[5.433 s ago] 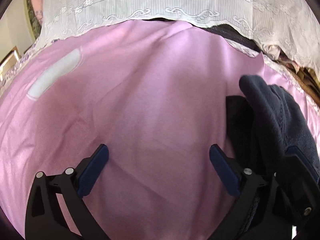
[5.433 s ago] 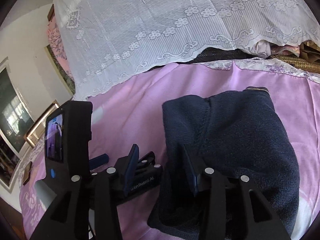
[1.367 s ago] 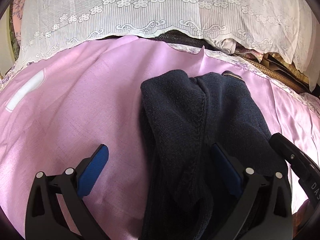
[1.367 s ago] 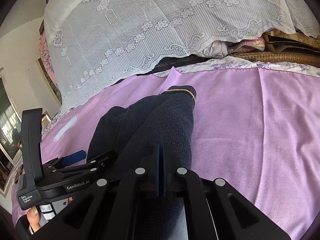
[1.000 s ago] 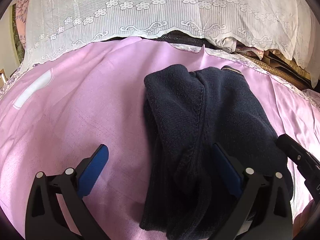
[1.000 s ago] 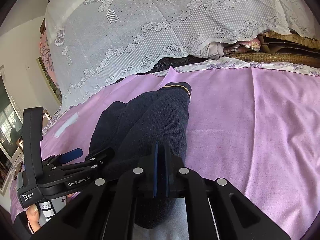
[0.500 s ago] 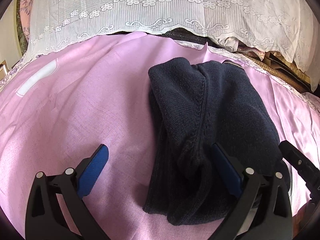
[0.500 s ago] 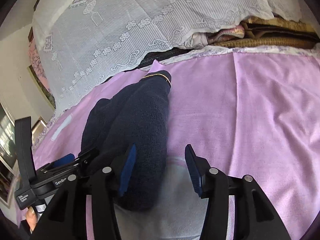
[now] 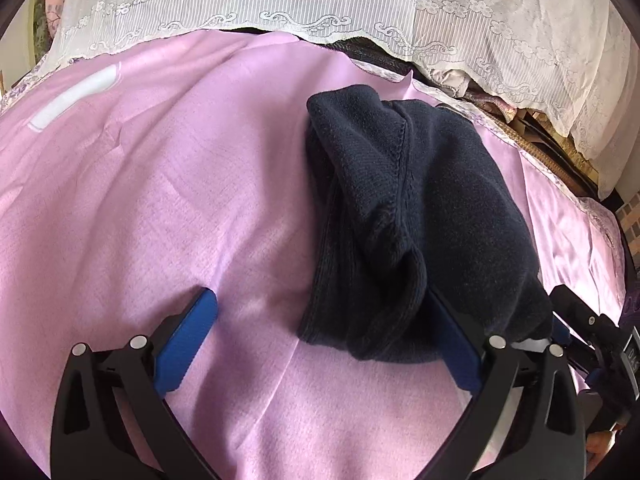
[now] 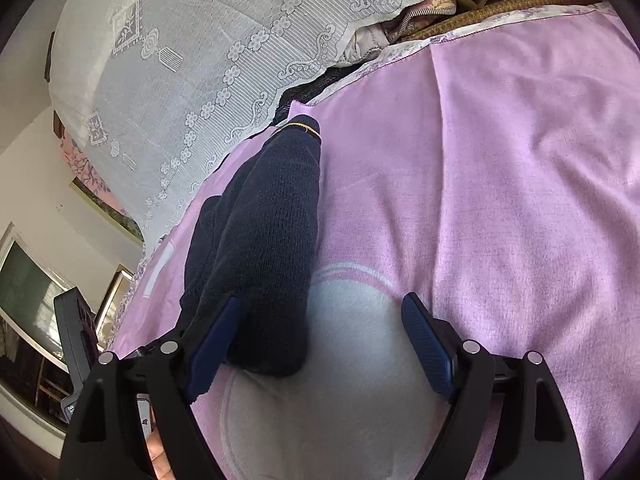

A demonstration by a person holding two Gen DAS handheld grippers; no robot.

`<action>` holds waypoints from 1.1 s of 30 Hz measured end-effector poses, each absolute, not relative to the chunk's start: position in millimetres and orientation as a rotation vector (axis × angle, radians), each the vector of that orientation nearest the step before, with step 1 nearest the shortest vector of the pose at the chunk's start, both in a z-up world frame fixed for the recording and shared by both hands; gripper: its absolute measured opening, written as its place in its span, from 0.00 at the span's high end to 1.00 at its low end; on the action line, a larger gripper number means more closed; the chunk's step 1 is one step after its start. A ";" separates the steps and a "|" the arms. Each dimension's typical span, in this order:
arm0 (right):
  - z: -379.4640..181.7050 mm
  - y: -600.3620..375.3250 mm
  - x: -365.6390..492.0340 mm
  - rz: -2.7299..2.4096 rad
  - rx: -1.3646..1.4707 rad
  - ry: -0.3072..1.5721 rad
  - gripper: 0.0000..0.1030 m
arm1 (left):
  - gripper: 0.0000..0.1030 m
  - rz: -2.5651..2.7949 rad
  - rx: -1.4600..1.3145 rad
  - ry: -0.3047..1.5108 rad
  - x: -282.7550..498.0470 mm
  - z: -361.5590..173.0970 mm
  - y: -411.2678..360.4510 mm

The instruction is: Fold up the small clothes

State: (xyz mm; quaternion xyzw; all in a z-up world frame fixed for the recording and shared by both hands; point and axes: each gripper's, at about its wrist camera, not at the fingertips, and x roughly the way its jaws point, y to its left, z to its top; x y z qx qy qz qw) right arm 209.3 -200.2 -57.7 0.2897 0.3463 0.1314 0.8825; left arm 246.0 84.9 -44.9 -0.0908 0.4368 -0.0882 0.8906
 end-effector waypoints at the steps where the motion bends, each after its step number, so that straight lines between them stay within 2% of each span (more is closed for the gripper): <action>1: -56.6 -197.9 206.7 0.294 0.592 0.722 0.06 | 0.04 -0.194 -0.203 0.912 243.8 -45.1 87.1; 2: -55.8 -195.7 203.9 0.295 0.576 0.726 0.03 | 0.04 -0.202 -0.218 0.917 241.5 -45.3 89.3; 11: -56.4 -202.5 184.0 0.424 0.609 0.713 0.03 | 0.04 -0.298 -0.307 0.896 220.7 -47.1 99.1; 19: -61.0 -230.9 175.0 0.561 0.834 0.619 0.03 | 0.04 -0.429 -0.393 0.982 239.9 -45.8 113.0; 28: -56.6 -208.6 193.9 0.484 0.707 0.750 0.03 | 0.04 -0.470 -0.374 0.996 266.7 -46.5 108.7; 33: -60.2 -219.4 204.0 0.509 0.791 0.745 0.03 | 0.04 -0.531 -0.411 1.002 283.3 -47.9 105.5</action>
